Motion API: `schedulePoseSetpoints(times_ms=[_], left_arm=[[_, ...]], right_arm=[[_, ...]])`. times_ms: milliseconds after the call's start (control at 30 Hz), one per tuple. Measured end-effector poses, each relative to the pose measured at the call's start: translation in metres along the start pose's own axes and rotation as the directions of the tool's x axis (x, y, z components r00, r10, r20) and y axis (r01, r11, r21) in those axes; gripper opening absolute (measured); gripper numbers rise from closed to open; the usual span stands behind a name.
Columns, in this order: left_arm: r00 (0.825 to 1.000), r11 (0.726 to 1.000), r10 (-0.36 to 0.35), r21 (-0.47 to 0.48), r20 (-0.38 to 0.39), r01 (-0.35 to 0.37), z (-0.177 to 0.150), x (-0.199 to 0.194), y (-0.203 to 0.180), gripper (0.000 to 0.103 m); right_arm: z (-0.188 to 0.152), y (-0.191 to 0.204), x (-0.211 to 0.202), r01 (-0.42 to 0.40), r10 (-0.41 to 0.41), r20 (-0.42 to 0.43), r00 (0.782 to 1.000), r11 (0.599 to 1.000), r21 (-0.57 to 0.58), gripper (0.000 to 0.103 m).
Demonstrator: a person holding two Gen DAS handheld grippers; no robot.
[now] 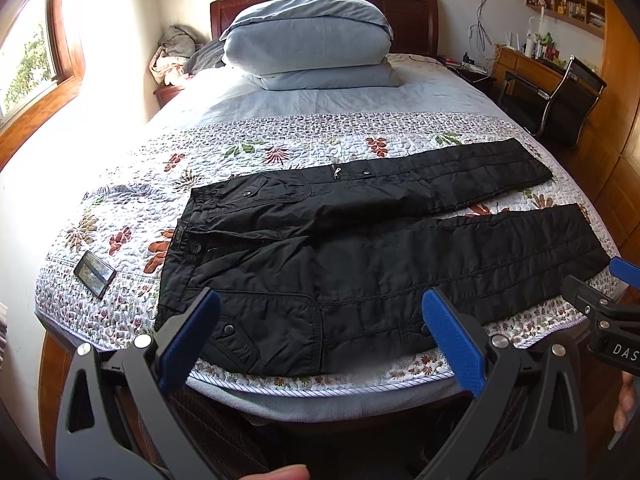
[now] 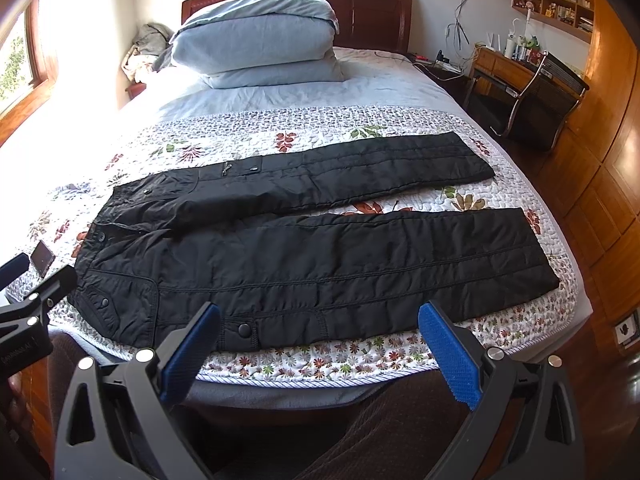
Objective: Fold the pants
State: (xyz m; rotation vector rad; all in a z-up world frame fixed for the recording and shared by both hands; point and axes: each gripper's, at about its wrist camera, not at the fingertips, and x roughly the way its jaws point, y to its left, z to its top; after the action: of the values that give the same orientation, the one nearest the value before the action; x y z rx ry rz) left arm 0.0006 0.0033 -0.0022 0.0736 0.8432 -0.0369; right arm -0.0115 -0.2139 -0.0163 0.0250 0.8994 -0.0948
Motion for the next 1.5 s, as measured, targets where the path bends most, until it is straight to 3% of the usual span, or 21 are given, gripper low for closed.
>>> schedulePoseSetpoints(times_ms=[833, 1067, 1167, 1267, 1500], left_arm=[[1.000, 1.000, 0.018, 0.004, -0.016, -0.018, 0.002, 0.009, 0.003, 0.101], [0.994, 0.997, -0.070, -0.044, -0.089, 0.067, 0.004, 0.039, 0.019, 0.101], [0.994, 0.995, -0.015, -0.099, -0.105, 0.005, 0.011, 0.053, 0.035, 0.101], [0.996, 0.995, 0.033, -0.093, -0.088, -0.042, 0.019, 0.059, 0.041, 0.101], [0.997, 0.999, 0.017, -0.046, -0.078, -0.021, 0.027, 0.058, 0.031, 0.101]], right_arm=[[0.001, 0.004, 0.014, -0.025, 0.024, -0.026, 0.999, 1.000, -0.012, 0.100], [0.000, 0.003, 0.039, -0.038, 0.037, -0.070, 0.997, 0.999, -0.021, 0.100], [-0.001, 0.000, 0.054, -0.039, 0.038, -0.100, 0.994, 0.999, -0.009, 0.100], [-0.002, -0.003, 0.065, -0.037, 0.037, -0.124, 0.992, 0.999, 0.002, 0.100], [-0.003, -0.009, 0.080, -0.033, 0.036, -0.149, 0.988, 0.999, 0.018, 0.100]])
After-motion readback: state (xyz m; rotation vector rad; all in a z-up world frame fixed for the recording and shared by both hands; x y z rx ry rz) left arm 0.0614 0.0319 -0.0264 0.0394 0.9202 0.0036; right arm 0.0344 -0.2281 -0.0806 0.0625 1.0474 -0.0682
